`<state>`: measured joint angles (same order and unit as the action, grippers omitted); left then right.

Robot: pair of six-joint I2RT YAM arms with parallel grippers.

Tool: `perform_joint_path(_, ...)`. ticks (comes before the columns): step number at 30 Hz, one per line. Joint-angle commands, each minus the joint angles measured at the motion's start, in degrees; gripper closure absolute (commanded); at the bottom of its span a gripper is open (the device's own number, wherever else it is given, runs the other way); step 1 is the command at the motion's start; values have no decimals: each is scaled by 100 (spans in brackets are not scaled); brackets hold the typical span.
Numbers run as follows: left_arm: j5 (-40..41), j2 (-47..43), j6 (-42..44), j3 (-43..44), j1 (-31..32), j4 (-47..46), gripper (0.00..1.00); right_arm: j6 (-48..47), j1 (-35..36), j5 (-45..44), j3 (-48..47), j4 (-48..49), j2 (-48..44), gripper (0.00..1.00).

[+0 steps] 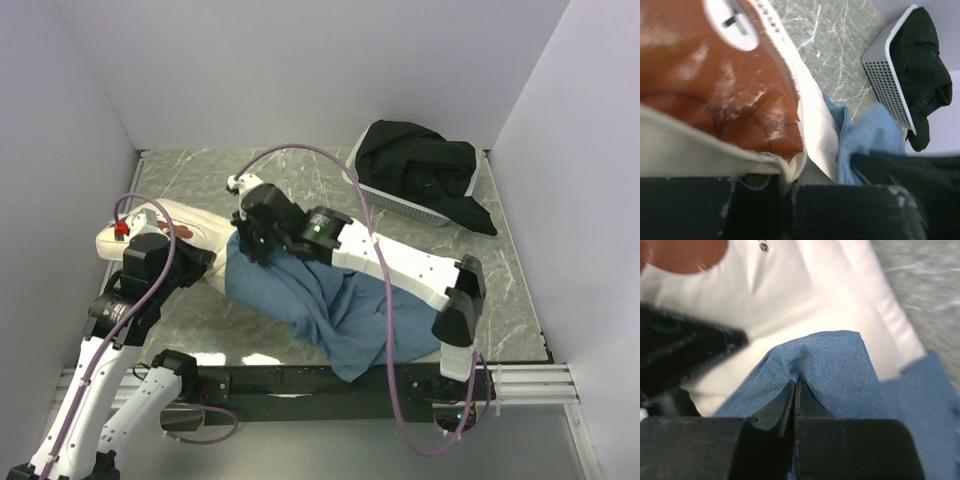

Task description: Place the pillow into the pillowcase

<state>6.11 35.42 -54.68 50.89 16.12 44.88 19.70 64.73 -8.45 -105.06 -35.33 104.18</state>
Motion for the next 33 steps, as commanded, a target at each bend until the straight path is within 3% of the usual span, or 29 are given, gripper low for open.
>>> perform_joint_path(1, -900, 131, 89, 719, 110, -929, 99, -142, -417, 1967, -959, 361, 1064, 100)
perform_joint_path(6, -341, 843, -113, 1308, 724, -1175, 99, -458, -163, 3892, -2185, -342, 2123, 100)
perform_joint_path(8, 586, 1219, -384, 1642, 1224, -1149, 99, -485, -75, 4508, -2038, -159, 2159, 100)
perform_joint_path(11, 1433, 1685, -709, 1897, 1490, -1245, 99, -476, -75, 5429, -1186, 403, 1914, 100)
perform_joint_path(16, 2120, 2714, -1289, 2800, 1867, -931, 99, -827, -136, 5624, -455, 344, 1658, 100)
perform_joint_path(17, 2462, 2855, -1387, 2890, 2417, -868, 99, -871, -180, 5783, -402, 317, 1597, 99)
perform_joint_path(18, 3309, 2883, -1492, 2943, 2709, -806, 99, -950, -163, 5836, -210, 290, 1353, 100)
perform_joint_path(25, 5458, 2777, -2572, 3477, 4967, -8, 99, -1161, -294, 6426, 889, 702, 78, 96)
perform_joint_path(26, 5575, 2995, -2783, 3654, 5084, 603, 99, -1266, -312, 6391, 977, 703, -63, 94)
perform_joint_path(28, 5978, 3372, -2926, 4119, 5312, 976, 99, -1608, -364, 6320, 1092, 363, -310, 94)
perform_joint_path(30, 6191, 3655, -3451, 4602, 5331, 2108, 99, -1646, -452, 6199, 1415, 447, -520, 94)
perform_joint_path(31, 6288, 3874, -3558, 4718, 5331, 2295, 99, -1480, -609, 5919, 1539, 657, -583, 95)
perform_joint_path(33, 6350, 4042, -2964, 4877, 5331, 2157, 99, -1277, -899, 6187, 1829, 764, -670, 96)
